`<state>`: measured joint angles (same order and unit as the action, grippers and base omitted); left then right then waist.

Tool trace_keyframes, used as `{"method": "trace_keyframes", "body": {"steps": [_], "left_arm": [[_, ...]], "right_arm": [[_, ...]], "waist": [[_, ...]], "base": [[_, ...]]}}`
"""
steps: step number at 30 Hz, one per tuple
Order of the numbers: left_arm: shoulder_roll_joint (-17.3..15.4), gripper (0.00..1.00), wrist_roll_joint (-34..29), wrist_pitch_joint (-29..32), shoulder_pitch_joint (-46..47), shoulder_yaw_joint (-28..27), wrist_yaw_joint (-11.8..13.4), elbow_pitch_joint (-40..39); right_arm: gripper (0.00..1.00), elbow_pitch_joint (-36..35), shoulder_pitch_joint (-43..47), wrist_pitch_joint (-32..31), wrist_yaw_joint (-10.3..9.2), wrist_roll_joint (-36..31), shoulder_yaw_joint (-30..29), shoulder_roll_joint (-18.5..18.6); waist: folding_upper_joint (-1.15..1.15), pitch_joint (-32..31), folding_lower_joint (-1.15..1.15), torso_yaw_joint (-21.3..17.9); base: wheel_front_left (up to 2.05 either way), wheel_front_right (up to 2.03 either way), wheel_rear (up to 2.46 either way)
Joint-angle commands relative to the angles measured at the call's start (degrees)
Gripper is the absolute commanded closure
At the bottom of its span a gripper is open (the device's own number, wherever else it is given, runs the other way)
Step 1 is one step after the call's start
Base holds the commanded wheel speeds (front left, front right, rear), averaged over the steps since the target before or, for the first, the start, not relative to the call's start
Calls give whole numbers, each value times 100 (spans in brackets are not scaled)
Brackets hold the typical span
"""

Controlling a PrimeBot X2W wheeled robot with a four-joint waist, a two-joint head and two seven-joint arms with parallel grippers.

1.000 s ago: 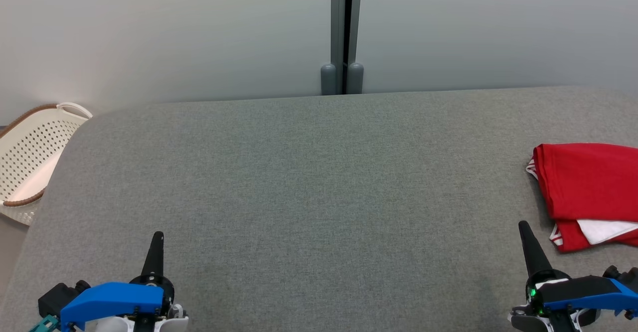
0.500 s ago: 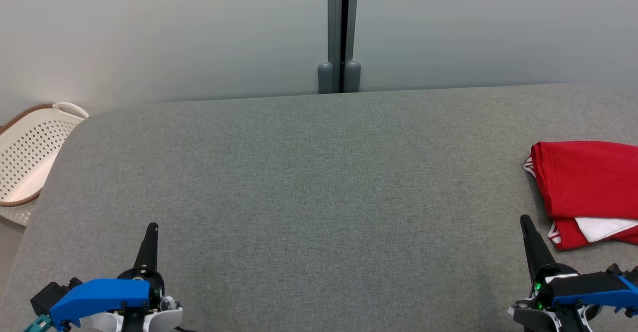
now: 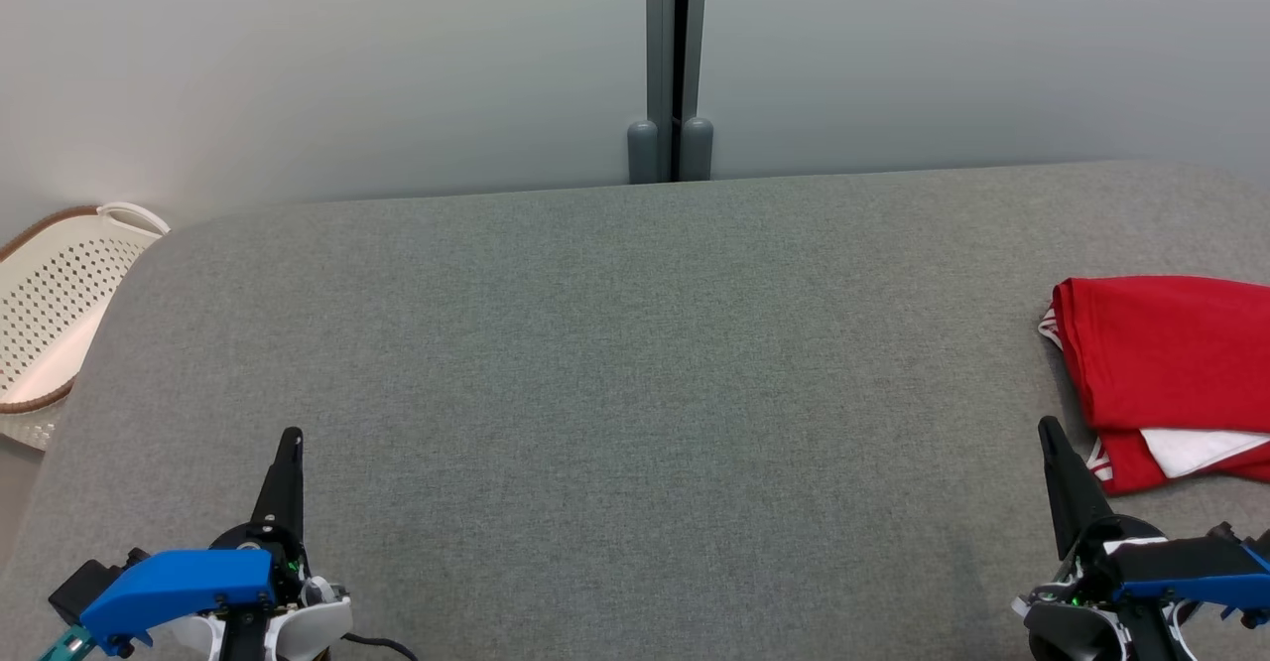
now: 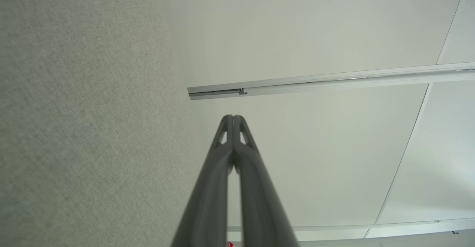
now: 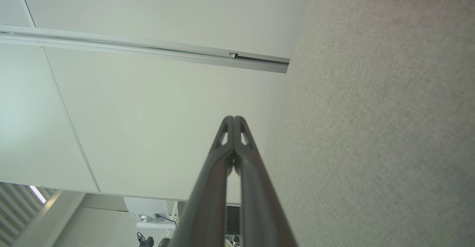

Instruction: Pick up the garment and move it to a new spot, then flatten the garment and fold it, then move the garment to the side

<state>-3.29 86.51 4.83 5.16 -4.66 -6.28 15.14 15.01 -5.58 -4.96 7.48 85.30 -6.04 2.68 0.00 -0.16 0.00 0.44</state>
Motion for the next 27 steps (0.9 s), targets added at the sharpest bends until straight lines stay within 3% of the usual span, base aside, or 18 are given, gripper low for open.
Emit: {"method": "trace_keyframes", "body": {"steps": [1, 17, 27], "left_arm": [[1, 100, 69, 26, 105, -31, -46, -39], [51, 100, 596, 188, 142, -210, -160, -133], [51, 100, 597, 193, 133, -213, -142, -129]], "right_arm": [[100, -56, -78, -16, 3, 92, -17, 32], [100, -114, -102, -177, 3, 720, -60, 35], [100, -114, -102, -181, 3, 719, -59, 35]], "waist": [[0, 1, 0, -1], [0, 32, 0, -43], [0, 33, 0, -44]], "base": [[0, 0, 0], [0, 0, 0], [0, 0, 0]]}}
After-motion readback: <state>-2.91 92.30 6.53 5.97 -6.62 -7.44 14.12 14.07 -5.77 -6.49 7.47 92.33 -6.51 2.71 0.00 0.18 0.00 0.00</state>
